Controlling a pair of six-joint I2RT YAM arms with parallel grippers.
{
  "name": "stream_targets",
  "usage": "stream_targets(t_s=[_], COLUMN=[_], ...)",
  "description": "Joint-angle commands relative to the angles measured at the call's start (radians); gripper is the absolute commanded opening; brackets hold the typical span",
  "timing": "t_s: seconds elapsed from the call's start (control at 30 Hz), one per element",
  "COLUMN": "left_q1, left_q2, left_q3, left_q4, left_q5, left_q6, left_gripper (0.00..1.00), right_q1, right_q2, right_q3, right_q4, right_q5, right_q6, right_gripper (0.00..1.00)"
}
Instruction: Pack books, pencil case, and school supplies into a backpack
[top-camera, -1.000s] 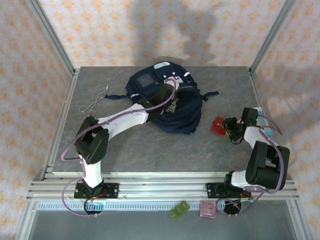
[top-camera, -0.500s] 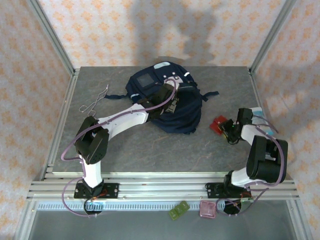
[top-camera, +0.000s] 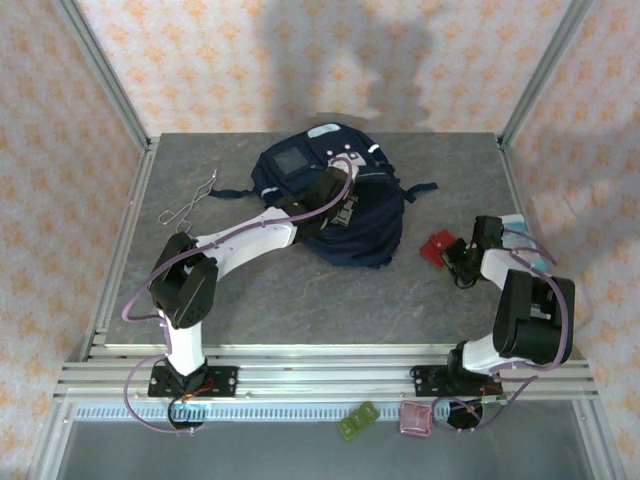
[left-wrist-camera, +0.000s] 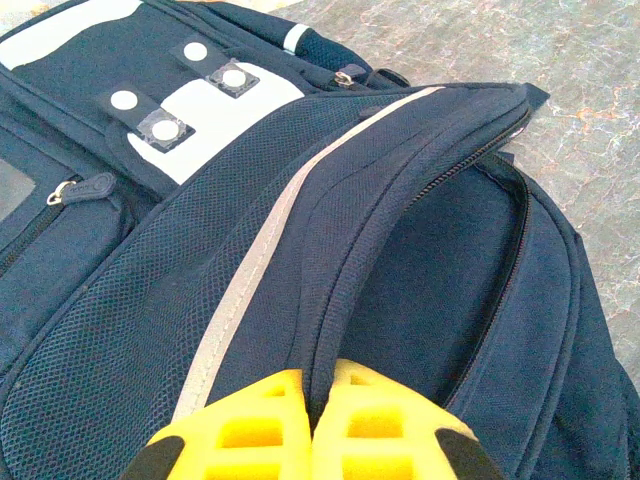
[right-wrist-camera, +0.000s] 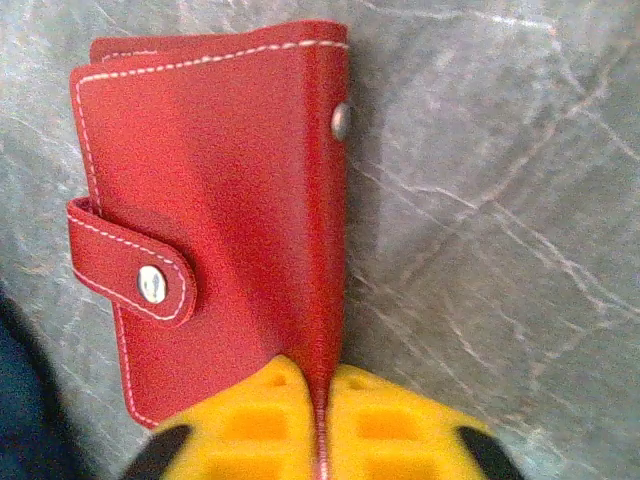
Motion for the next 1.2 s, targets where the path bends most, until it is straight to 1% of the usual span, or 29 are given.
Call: stream_targets(t_s=[0.0,0.1,0.27,0.4,0.5,0.67,0.7,0.77,0.83,0.9,1.0,1.07,1.17], left_q1=[-0.004,-0.001,0.006,0.009,0.011,0.011,0.011,0.011,0.011,0.010,0.009,0.008,0.005], left_q2=[-0.021,-0.028,-0.040,-0.046,-0.047,-0.048,-0.048,-0.048,-0.051,-0.051,-0.051,-0.051,-0.053], left_q3=[0.045,0.055,0.073,0.081,0.083,0.081,0.080,0.078,0.076,0.074,0.072,0.067,0.057], left_q4=[0.035,0.031,0.032,0.034,0.032,0.032,0.032,0.032,0.035,0.037,0.037,0.040,0.042], left_q5=[-0.009,-0.015,-0.020,-0.021,-0.022,-0.012,-0.011,-0.008,0.002,0.011,0.030,0.044,0.063], left_q6=[-0.018,-0.015,-0.012,-0.012,-0.013,-0.021,-0.022,-0.025,-0.031,-0.037,-0.049,-0.060,-0.071], left_gripper=[0.00,0.00,0.00,0.00,0.00,0.00,0.00,0.00,0.00,0.00,0.00,0.00,0.00], right_q1=[0.009,0.010,0.010,0.033,0.107,0.289,0.315,0.372,0.398,0.407,0.408,0.413,0.429], right_q2=[-0.017,-0.108,-0.256,-0.271,-0.266,-0.200,-0.186,-0.147,-0.098,-0.039,0.052,0.118,0.201], right_q3=[0.003,0.020,0.060,0.102,0.128,0.172,0.179,0.204,0.223,0.249,0.286,0.327,0.388], right_q4=[0.006,-0.004,0.000,0.009,0.030,0.096,0.114,0.137,0.185,0.237,0.337,0.366,0.427], right_q5=[0.012,-0.008,-0.135,-0.272,-0.354,-0.425,-0.430,-0.400,-0.388,-0.379,-0.333,-0.283,-0.241], right_q6=[0.002,0.012,0.032,0.037,0.033,0.049,0.057,0.082,0.118,0.177,0.284,0.341,0.410], right_gripper=[0.00,0.00,0.00,0.00,0.00,0.00,0.00,0.00,0.00,0.00,0.00,0.00,0.00])
